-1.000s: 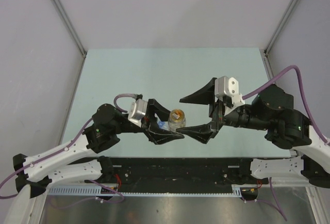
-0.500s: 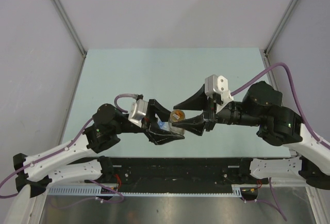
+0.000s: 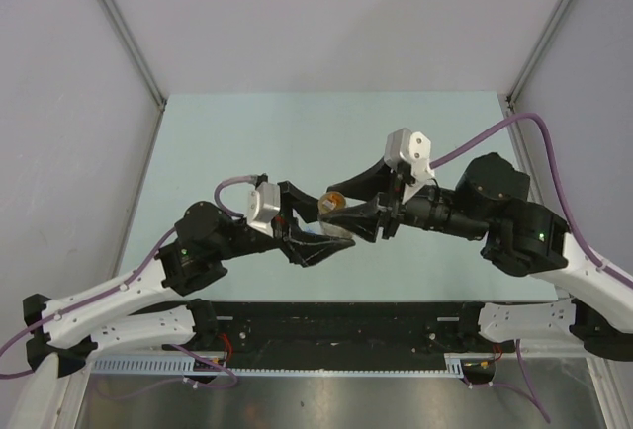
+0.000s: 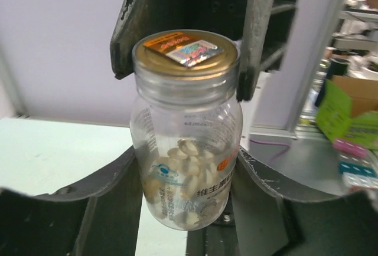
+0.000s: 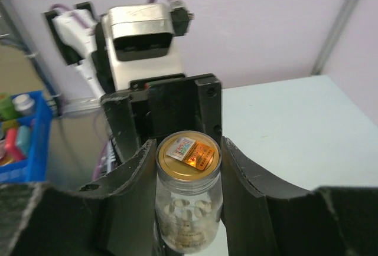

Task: Sort the pills into containers

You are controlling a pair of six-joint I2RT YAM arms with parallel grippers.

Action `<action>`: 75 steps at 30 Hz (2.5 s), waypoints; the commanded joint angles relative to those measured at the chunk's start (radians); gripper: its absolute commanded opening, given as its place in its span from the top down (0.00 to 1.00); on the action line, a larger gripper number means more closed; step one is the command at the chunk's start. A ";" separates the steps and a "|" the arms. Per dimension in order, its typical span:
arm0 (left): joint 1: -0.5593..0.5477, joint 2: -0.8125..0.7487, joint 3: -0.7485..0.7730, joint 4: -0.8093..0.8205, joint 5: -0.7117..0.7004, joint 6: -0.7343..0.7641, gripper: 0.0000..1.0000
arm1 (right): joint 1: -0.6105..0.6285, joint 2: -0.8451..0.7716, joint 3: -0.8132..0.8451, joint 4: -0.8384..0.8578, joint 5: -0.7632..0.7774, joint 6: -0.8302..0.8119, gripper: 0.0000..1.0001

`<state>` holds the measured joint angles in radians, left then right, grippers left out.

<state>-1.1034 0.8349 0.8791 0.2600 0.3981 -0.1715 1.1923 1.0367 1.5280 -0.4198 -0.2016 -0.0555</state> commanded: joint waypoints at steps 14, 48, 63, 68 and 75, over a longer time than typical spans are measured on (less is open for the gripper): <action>0.007 0.082 0.110 -0.042 -0.627 0.158 1.00 | 0.012 0.148 -0.032 0.286 0.809 -0.040 1.00; 0.007 -0.068 0.015 0.001 -0.564 0.124 1.00 | -0.010 0.028 -0.088 0.262 0.845 0.051 0.87; 0.007 -0.083 -0.015 0.005 -0.358 0.083 1.00 | -0.023 -0.150 -0.163 0.349 0.435 0.023 0.04; 0.007 -0.098 -0.034 0.025 -0.279 0.064 1.00 | -0.026 -0.187 -0.169 0.355 0.329 0.014 0.04; 0.007 -0.092 -0.009 0.042 -0.027 0.037 1.00 | -0.034 -0.210 -0.167 0.285 -0.011 -0.060 0.04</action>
<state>-1.0966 0.7513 0.8444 0.2428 0.1856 -0.1146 1.1645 0.8402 1.3613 -0.1043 0.0204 -0.0647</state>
